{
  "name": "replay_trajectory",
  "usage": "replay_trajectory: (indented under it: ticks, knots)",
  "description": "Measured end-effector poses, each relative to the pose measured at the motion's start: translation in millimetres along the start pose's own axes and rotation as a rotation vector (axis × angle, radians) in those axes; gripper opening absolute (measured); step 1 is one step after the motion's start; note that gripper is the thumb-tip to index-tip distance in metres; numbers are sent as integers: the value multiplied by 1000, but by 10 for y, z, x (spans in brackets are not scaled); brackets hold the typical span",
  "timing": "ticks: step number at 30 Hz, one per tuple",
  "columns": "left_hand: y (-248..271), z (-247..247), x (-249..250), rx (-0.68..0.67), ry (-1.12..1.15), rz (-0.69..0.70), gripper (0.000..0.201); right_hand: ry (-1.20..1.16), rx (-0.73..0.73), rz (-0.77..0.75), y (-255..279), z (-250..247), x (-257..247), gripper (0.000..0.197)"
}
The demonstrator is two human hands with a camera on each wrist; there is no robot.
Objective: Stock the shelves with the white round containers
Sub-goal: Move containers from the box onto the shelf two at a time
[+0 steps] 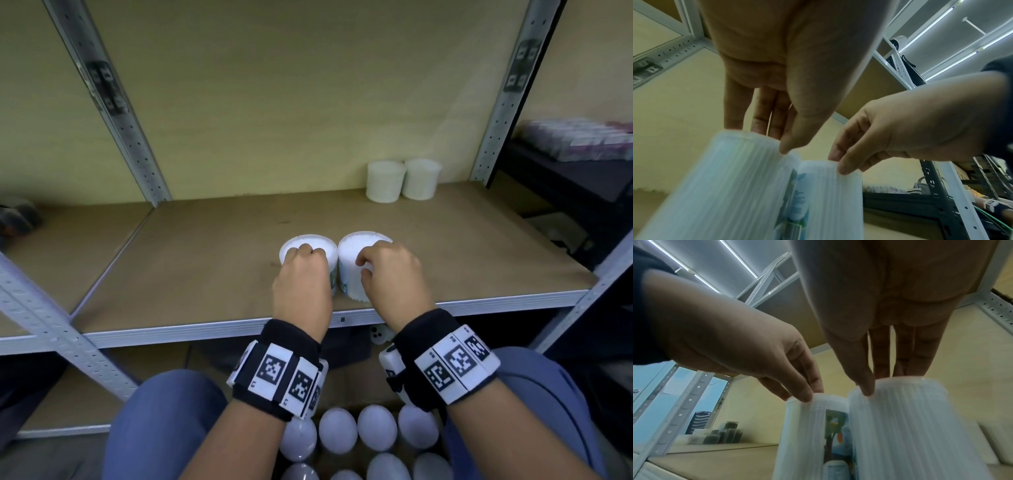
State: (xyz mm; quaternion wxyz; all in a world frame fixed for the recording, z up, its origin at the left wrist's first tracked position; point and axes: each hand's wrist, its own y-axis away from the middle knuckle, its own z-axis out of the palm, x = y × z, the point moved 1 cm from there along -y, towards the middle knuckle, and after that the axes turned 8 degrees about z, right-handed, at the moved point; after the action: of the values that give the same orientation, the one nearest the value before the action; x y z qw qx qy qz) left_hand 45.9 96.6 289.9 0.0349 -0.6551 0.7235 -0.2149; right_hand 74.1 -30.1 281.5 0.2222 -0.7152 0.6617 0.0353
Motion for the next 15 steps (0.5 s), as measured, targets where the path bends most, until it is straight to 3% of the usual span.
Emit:
replay_trajectory:
  ticks: [15]
  knots:
    - [-933, 334, -300, -20, 81, -32, 27, -71, -63, 45, -1041, 395, -74, 32]
